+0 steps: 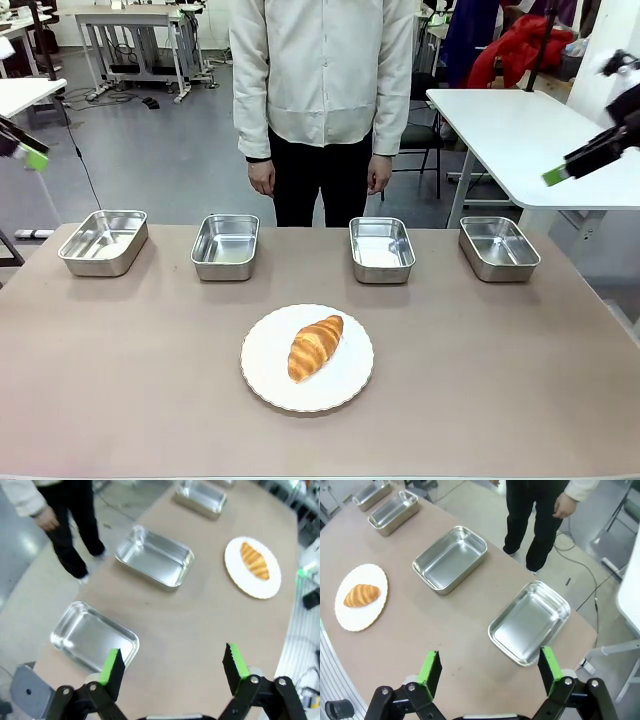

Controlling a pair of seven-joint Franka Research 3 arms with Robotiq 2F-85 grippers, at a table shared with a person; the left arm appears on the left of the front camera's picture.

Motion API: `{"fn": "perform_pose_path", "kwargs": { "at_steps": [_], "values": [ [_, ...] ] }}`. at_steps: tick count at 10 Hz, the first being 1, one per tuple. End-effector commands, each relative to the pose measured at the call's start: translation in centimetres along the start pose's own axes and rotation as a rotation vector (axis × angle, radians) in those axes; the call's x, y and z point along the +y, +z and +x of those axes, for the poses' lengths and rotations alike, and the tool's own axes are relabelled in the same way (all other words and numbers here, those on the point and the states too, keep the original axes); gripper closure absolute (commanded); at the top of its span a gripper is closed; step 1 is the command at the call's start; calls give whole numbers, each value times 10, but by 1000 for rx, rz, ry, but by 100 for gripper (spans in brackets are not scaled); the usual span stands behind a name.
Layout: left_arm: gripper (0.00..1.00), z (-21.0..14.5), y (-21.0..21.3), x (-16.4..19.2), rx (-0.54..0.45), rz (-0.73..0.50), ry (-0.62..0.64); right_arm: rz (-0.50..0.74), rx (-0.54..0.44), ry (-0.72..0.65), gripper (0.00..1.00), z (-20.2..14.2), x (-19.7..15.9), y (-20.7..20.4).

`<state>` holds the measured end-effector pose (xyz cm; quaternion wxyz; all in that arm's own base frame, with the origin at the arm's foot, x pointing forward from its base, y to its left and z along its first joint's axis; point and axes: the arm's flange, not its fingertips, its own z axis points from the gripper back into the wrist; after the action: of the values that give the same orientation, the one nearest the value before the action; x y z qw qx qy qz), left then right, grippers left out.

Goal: Place the bread in the container.
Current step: Place the Butter Roll into the Airtight Container indicated by the human.

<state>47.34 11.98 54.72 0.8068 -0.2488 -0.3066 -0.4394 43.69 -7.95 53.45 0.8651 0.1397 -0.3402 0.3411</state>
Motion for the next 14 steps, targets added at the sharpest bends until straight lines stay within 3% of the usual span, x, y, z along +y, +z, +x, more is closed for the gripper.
{"fn": "perform_pose_path", "kwargs": {
  "at_steps": [1,8,12,14],
  "values": [
    [0,-8,20,7,-124,30,-18,62,-106,14,0,-18,-23,26],
    [0,-20,47,-20,-249,242,-10,1,-193,-42,0,-32,-44,55],
    [0,-21,45,-25,-249,230,5,-14,-205,-71,0,-31,-47,56],
    [0,-15,36,-19,-171,176,2,-2,-174,-80,0,-33,-42,57]
  ]
}}
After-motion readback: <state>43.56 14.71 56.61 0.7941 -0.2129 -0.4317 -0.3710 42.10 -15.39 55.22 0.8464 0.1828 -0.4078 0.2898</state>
